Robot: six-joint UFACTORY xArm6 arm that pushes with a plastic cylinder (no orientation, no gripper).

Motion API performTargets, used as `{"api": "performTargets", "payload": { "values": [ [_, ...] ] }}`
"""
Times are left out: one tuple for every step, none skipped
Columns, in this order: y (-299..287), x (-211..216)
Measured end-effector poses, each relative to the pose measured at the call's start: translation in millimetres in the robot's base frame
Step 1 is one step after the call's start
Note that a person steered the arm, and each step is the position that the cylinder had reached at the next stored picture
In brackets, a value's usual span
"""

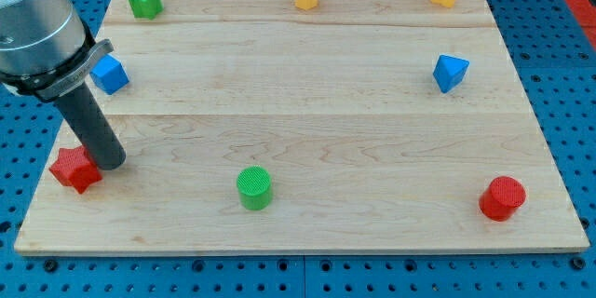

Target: Move the yellow heart towards blue triangle

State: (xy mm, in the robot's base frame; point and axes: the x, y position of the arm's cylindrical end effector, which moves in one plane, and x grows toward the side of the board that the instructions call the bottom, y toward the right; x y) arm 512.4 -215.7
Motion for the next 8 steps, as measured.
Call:
{"api": "performTargets", "payload": {
  "values": [
    [24, -5],
    [62, -43],
    [62, -95],
    [77, -147],
    [162, -148],
    [248, -158],
    [314, -190],
    [405, -197]
  ]
}}
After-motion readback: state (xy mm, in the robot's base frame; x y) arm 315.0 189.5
